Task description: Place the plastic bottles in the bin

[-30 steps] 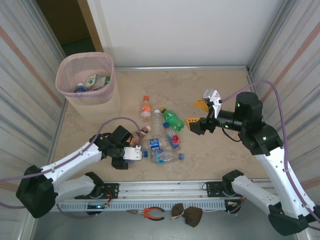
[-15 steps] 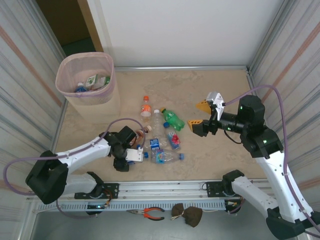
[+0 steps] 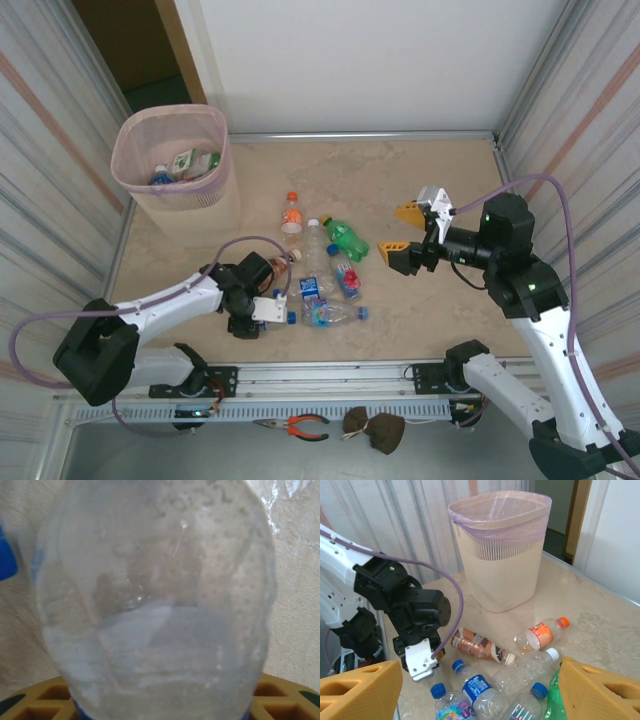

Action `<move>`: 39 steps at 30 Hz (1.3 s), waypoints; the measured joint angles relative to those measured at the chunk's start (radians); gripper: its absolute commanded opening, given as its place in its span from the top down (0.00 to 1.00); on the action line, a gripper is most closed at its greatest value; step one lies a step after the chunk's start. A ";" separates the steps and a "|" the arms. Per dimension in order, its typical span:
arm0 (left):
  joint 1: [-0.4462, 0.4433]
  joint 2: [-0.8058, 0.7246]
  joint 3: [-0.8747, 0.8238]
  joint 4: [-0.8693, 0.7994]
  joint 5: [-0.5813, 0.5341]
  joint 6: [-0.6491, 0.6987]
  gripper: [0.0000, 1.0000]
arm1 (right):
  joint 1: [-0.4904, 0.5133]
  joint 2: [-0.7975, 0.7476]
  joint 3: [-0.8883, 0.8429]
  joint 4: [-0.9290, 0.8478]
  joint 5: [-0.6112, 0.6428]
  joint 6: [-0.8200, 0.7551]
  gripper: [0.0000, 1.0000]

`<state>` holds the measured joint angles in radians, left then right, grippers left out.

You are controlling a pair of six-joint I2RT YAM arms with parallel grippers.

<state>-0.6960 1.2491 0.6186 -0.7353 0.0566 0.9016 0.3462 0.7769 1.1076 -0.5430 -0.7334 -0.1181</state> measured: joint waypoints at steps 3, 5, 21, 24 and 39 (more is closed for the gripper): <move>0.000 -0.039 0.000 0.000 0.000 0.000 0.50 | 0.000 0.000 0.000 0.000 0.000 0.000 0.19; 0.000 -0.076 0.000 -0.002 0.000 0.000 0.51 | 0.000 0.000 0.000 -0.001 0.000 0.001 0.19; 0.070 -0.236 0.182 -0.037 0.126 -0.083 0.54 | 0.000 0.034 0.002 0.028 0.006 0.061 0.20; 0.090 -0.245 0.240 -0.036 0.156 -0.119 0.54 | 0.000 0.049 0.012 0.035 0.008 0.077 0.21; 0.176 -0.111 0.791 -0.073 0.080 -0.392 0.51 | 0.001 0.108 0.096 0.045 0.023 0.089 0.22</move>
<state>-0.5198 1.1381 1.4097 -0.8085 0.1364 0.5098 0.3473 0.8852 1.2034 -0.4984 -0.7105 -0.0292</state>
